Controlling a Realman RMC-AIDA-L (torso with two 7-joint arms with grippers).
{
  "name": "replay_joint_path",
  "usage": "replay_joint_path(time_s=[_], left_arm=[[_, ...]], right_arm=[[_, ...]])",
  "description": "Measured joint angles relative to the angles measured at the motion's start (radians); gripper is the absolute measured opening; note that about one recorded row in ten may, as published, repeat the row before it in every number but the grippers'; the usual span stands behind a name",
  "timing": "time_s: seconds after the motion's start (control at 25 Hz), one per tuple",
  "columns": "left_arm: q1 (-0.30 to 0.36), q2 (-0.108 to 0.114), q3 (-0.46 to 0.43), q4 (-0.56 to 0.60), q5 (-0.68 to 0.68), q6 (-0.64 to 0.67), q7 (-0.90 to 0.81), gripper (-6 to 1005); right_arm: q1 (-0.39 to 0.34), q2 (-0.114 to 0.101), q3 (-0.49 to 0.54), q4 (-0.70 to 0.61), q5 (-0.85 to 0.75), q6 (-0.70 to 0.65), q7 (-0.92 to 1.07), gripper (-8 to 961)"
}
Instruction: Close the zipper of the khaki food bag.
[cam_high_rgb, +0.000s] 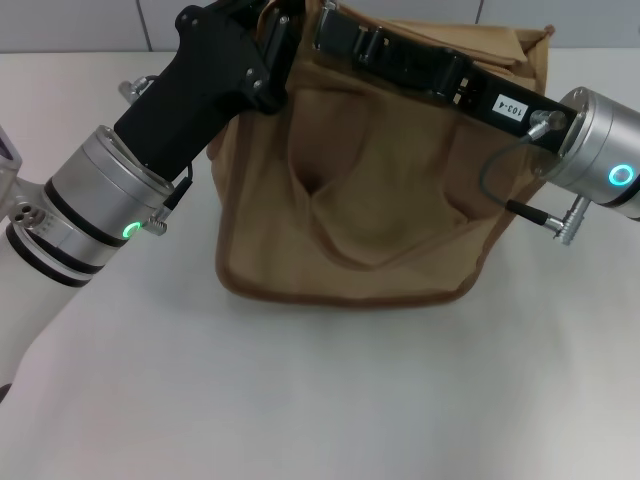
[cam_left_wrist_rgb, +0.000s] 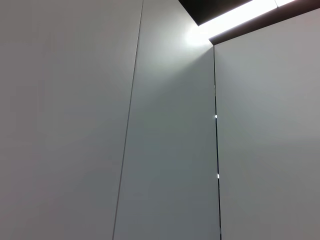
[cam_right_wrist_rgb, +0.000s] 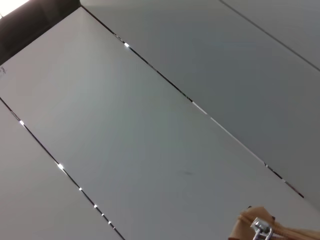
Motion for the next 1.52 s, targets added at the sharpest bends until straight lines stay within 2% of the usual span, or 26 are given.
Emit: replay_joint_path(time_s=[0.24,1.12,1.52], left_arm=[[0.000,0.000,0.000,0.000,0.000,-0.001,0.000,116],[0.006,0.000,0.000,0.000,-0.001,-0.003,0.000,120],[0.004,0.000,0.000,0.000,0.000,-0.005,0.000,122]], right_arm=[[-0.004,0.001,0.008,0.004,0.004,0.037,0.001,506],[0.014,0.003,-0.012,0.004,0.006,0.001,-0.002,443],[0.017,0.003,-0.010,0.008,0.006,0.026,-0.003,419]])
